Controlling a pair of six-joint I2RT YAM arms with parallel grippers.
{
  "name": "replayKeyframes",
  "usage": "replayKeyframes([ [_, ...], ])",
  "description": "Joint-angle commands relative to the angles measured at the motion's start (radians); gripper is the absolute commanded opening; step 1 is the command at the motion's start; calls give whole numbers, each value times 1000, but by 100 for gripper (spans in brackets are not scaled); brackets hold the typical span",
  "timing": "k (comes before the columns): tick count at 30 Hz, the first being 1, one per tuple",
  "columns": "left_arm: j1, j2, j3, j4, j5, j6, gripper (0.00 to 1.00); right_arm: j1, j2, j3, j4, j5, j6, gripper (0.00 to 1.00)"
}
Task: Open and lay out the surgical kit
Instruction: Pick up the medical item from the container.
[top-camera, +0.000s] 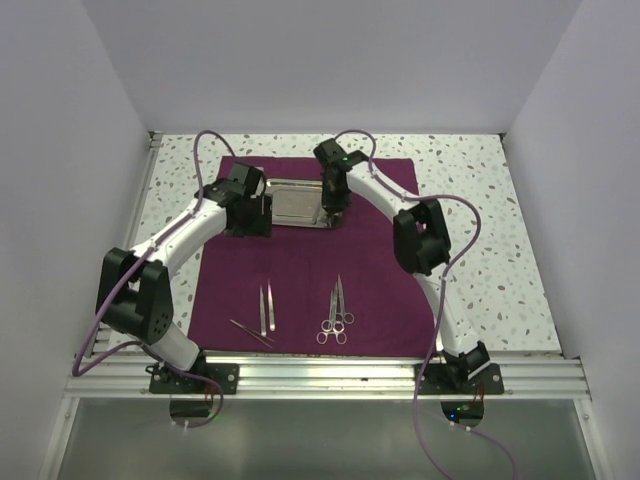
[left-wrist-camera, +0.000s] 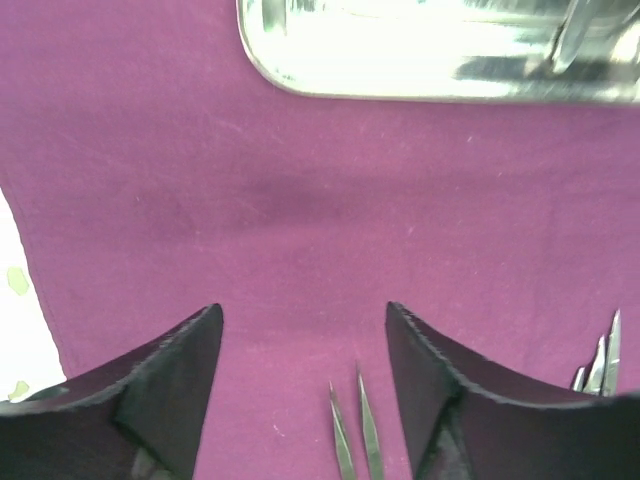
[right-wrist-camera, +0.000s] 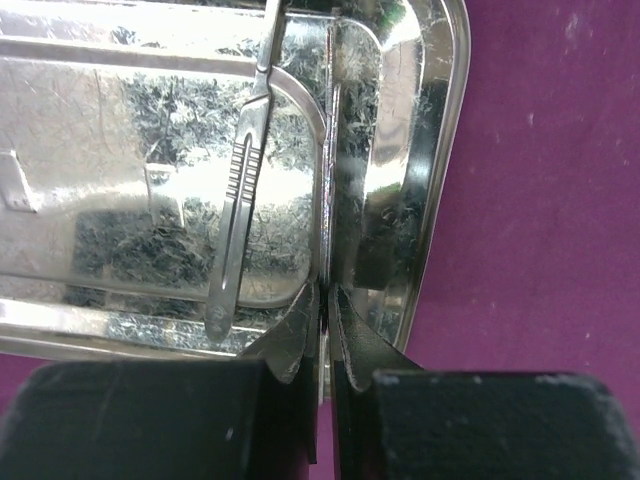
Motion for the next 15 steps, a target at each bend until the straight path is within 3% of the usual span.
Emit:
replayKeyframes([
  [1,9,-9,58,16,-24,14,71,26,-53,26,-136,-29,-16,0],
  [7,9,-16,89,-2,-38,13,77,26,-166,25,-151,-20,-21,0],
  [15,9,-51,92,-18,-47,5,76,26,-333,-174,-91,-24,-19,0],
])
